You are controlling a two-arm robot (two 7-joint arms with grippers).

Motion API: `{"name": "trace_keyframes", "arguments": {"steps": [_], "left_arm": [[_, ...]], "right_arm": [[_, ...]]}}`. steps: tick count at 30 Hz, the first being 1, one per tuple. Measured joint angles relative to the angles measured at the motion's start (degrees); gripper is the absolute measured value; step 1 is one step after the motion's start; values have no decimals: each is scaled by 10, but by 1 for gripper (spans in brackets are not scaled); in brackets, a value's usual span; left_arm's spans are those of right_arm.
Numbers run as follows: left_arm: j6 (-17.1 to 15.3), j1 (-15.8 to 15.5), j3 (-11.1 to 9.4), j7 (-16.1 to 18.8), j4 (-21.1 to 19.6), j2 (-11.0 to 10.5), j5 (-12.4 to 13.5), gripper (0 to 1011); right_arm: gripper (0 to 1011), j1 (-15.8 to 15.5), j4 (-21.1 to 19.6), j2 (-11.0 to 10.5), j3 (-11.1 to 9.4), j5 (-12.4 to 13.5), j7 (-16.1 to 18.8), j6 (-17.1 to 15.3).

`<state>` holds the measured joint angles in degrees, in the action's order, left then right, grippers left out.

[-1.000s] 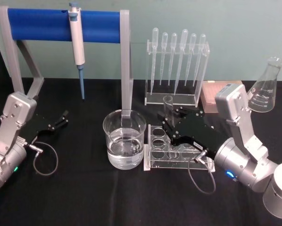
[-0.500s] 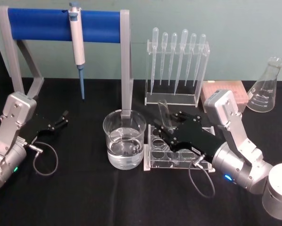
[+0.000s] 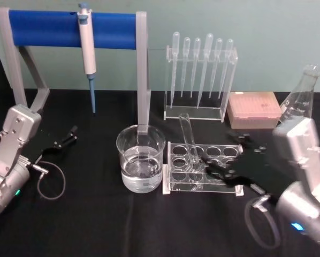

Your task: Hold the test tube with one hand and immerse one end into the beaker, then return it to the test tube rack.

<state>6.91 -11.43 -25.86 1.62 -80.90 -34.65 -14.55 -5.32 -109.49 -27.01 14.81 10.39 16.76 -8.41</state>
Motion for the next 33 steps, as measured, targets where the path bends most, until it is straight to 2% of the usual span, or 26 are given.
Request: {"name": "trace_keyframes", "arguments": {"steps": [3,6,7,12,13,17,22,25,33], "left_arm": [[0,0,0,0,0,0,0,1000],[0,0,0,0,0,0,0,1000],[0,0,0,0,0,0,0,1000],[0,0,0,0,0,0,0,1000],[0,0,0,0,0,0,0,1000],[0,0,0,0,0,0,0,1000],[0,0,0,0,0,0,0,1000],[0,0,0,0,0,0,0,1000],[0,0,0,0,0,0,0,1000]], "right_arm": [[947,-27,-7,4,-43,11,-22,10],[999,-35,5,15,-65,14,-38,25],[1002,-37,19,24,-78,13,-53,39],[1003,-35,69,55,-104,3,-91,79],[1002,-30,92,65,-108,-2,-102,91],[1002,-16,140,84,-111,-10,-112,109],[1003,2,187,97,-102,-26,-112,109],[1003,9,199,100,-97,-34,-111,104],[1003,7,196,99,-98,-33,-111,105]]}}
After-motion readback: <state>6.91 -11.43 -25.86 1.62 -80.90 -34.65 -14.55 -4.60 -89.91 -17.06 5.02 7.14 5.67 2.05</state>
